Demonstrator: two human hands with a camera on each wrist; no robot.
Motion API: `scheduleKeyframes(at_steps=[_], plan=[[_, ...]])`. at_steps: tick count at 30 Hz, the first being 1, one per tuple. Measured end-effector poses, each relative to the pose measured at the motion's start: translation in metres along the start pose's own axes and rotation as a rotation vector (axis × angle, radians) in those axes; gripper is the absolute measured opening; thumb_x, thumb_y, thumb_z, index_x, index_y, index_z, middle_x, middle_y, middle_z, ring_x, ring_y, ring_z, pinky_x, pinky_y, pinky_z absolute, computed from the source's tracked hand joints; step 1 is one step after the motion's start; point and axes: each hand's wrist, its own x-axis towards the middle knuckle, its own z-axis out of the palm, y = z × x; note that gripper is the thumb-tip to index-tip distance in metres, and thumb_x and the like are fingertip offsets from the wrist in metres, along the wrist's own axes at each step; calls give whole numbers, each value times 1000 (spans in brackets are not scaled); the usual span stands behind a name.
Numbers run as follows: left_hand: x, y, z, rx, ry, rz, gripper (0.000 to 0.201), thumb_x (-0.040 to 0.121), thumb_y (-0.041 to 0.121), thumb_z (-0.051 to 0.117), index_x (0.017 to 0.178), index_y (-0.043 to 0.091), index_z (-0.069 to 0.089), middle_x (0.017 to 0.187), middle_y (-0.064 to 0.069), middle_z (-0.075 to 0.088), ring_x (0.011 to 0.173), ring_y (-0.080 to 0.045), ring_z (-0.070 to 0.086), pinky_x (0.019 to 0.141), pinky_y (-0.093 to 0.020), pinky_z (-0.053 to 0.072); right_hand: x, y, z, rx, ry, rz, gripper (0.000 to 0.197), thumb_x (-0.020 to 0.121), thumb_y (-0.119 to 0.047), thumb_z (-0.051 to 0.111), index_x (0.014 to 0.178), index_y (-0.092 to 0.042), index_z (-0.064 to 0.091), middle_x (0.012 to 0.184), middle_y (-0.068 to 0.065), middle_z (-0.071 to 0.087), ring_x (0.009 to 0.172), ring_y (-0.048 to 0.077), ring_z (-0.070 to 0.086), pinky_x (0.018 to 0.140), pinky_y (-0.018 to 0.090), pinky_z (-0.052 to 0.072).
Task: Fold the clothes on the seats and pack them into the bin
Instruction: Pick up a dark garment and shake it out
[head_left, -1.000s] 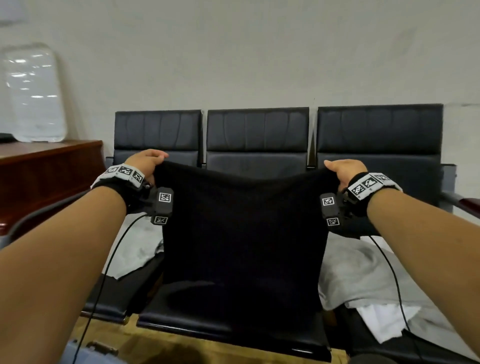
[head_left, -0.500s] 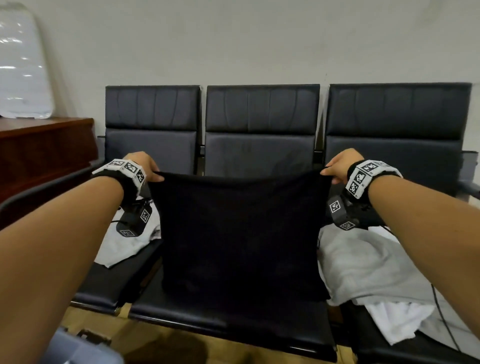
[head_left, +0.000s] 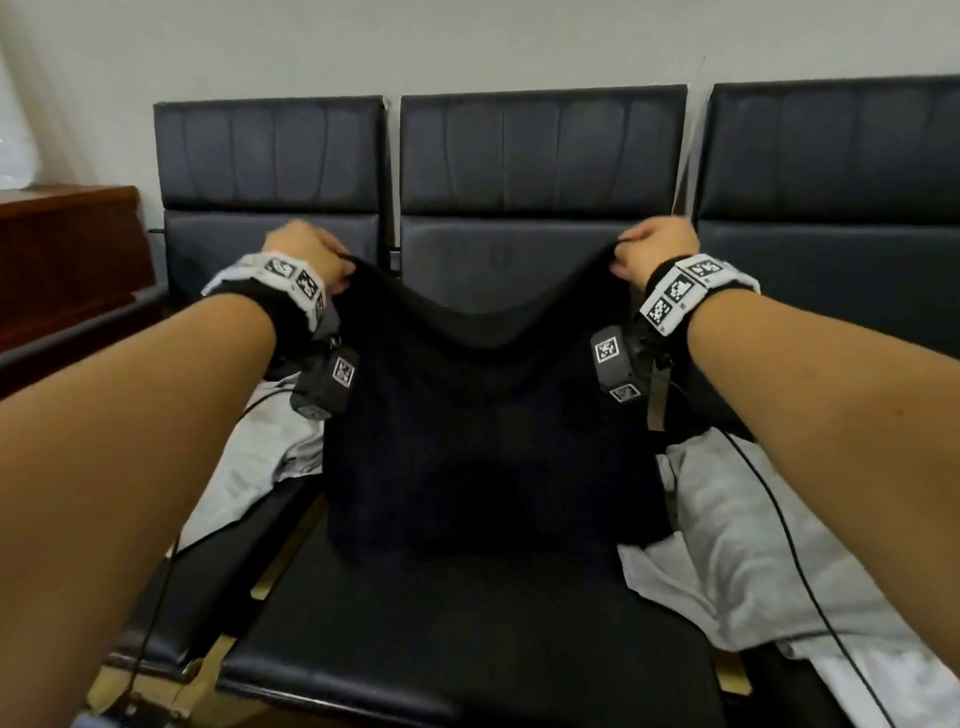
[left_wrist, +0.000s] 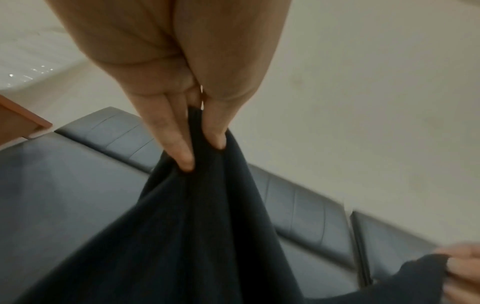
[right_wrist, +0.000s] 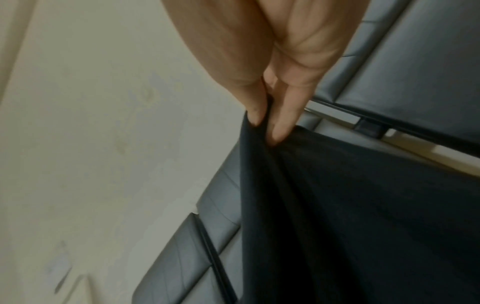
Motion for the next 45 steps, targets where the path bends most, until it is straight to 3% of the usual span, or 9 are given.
scheduleKeyframes(at_steps=[2,7,13,17,23,31,36,42,45], plan=[[12,12,-12,-139,91,49,16,81,16,70,93,25,74,77,-5,70,58,0,67,65,-16,58,3,-21,2,43,65,-80,15,78,-9,66,71,-22,68,71,0,67,64,11,68,69,30,60],[-7,17,-43,-286,51,129,12,83,15,68,90,22,75,84,-8,70,72,-15,67,84,-30,56,-19,-54,-20,149,70,-140,14,87,-1,59,87,-10,68,89,10,69,79,19,70,71,29,61],[-70,-49,-46,45,-150,65,19,81,15,74,100,13,75,92,-8,72,87,-20,65,95,-33,50,-89,0,-48,-13,-67,24,27,85,1,58,67,-19,59,71,9,62,41,5,61,43,20,50],[-137,-109,-25,399,-416,45,17,82,21,73,98,17,76,90,-6,67,100,-25,62,88,-25,43,-154,78,-61,-358,-221,179,13,80,-11,68,67,-13,69,79,15,71,72,27,68,71,37,56],[-203,-159,0,617,-717,-3,24,84,23,71,108,18,73,109,-2,71,108,-18,63,91,-21,43,-229,153,-61,-730,-530,214,8,83,-7,66,81,-13,71,99,12,71,102,30,64,88,31,49],[-216,-153,9,822,-880,-36,34,80,38,74,109,22,71,114,2,70,106,-15,64,91,-22,48,-241,148,-54,-932,-674,198,17,89,-10,59,95,-2,73,104,15,70,99,29,65,89,32,52],[-215,-132,38,810,-790,20,49,93,54,48,121,16,62,128,-7,59,120,-27,54,101,-33,42,-240,118,-19,-931,-704,36,23,90,-20,55,103,-5,67,107,14,67,101,30,63,82,30,49],[-218,-136,87,773,-793,47,87,70,55,76,136,9,43,137,-13,51,125,-31,50,102,-39,44,-259,126,40,-1010,-841,53,69,88,-51,63,138,-8,43,139,16,47,123,32,52,98,35,46],[-222,-146,99,811,-828,3,107,69,63,72,149,10,25,153,-15,28,142,-34,27,114,-46,30,-267,140,54,-1155,-921,146,99,78,-70,62,150,-13,26,154,17,29,136,36,39,110,44,38]])
